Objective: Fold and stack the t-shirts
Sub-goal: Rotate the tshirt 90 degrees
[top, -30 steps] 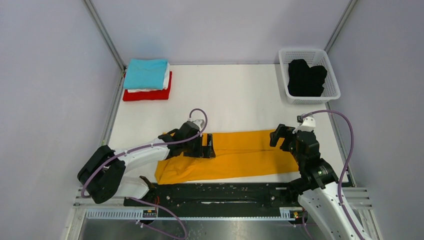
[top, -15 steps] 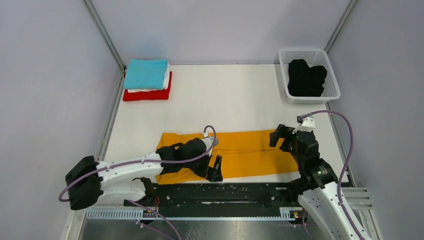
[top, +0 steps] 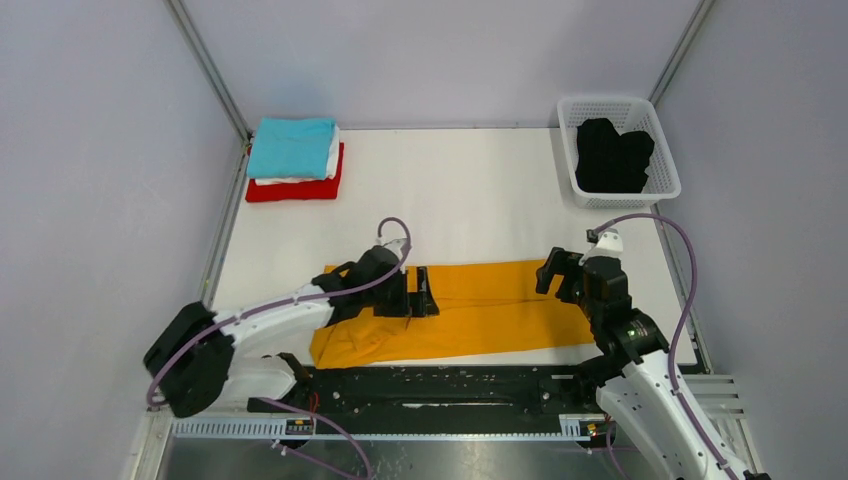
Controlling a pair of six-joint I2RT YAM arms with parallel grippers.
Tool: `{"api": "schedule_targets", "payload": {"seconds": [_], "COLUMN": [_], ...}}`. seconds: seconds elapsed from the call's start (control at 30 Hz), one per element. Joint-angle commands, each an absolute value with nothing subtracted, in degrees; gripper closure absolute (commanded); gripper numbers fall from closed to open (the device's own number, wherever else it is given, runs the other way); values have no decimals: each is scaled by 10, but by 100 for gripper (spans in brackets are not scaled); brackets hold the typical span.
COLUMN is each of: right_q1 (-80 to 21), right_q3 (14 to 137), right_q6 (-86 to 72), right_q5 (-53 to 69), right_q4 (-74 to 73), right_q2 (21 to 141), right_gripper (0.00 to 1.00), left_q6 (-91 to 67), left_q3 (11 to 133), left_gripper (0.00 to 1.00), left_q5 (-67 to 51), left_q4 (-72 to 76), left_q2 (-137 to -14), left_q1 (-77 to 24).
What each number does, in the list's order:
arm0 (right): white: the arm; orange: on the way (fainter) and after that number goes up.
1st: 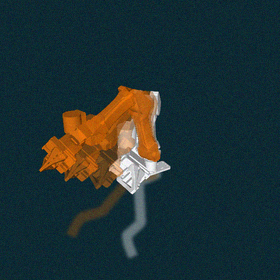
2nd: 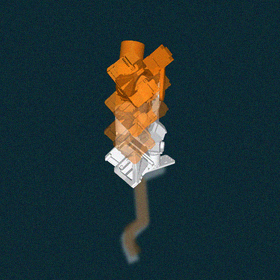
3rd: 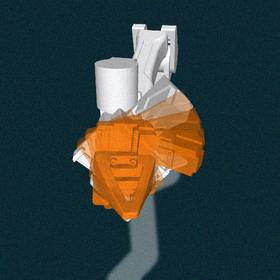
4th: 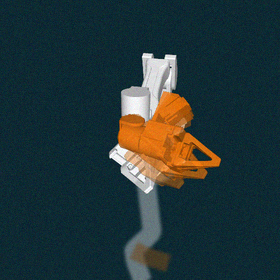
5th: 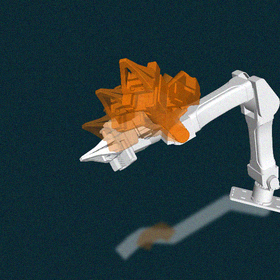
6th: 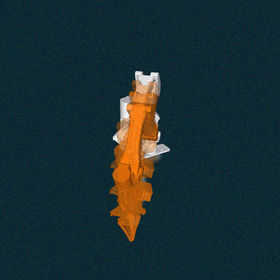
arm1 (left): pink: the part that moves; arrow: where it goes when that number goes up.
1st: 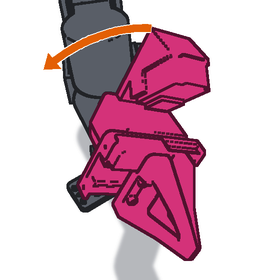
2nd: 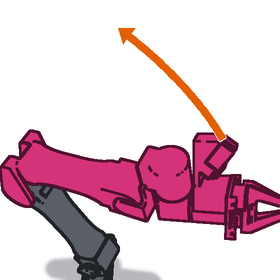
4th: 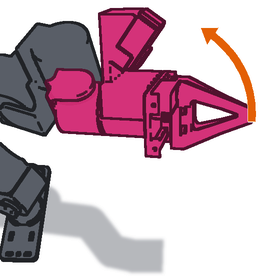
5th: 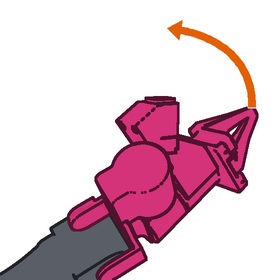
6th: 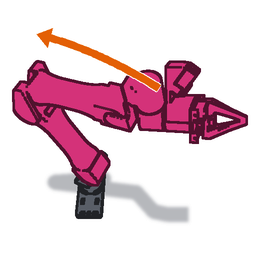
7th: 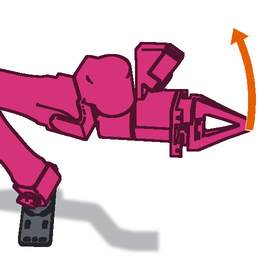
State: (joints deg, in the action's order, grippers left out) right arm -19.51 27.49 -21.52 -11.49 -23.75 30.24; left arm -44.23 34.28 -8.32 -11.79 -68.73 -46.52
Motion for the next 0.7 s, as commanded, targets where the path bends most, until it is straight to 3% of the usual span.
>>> {"api": "schedule_targets", "payload": {"seconds": [0.0,0.33,0.67], "right_q1": [-198,-198,-198], "right_q3": [282,282,274], "right_q6": [-217,-217,-250], "right_q5": [-135,-140,-89], "right_q4": [-226,-229,-177], "right_q2": [294,303,399], "right_gripper": [0,1,0], "left_q6": [-435,-432,-526], "left_q3": [380,396,334], "left_gripper": [1,1,1], "left_q5": [-143,-134,16], "left_q4": [-38,-46,-192], "left_q2": [-754,-833,-610], "left_q1": [-485,-528,-476]}}
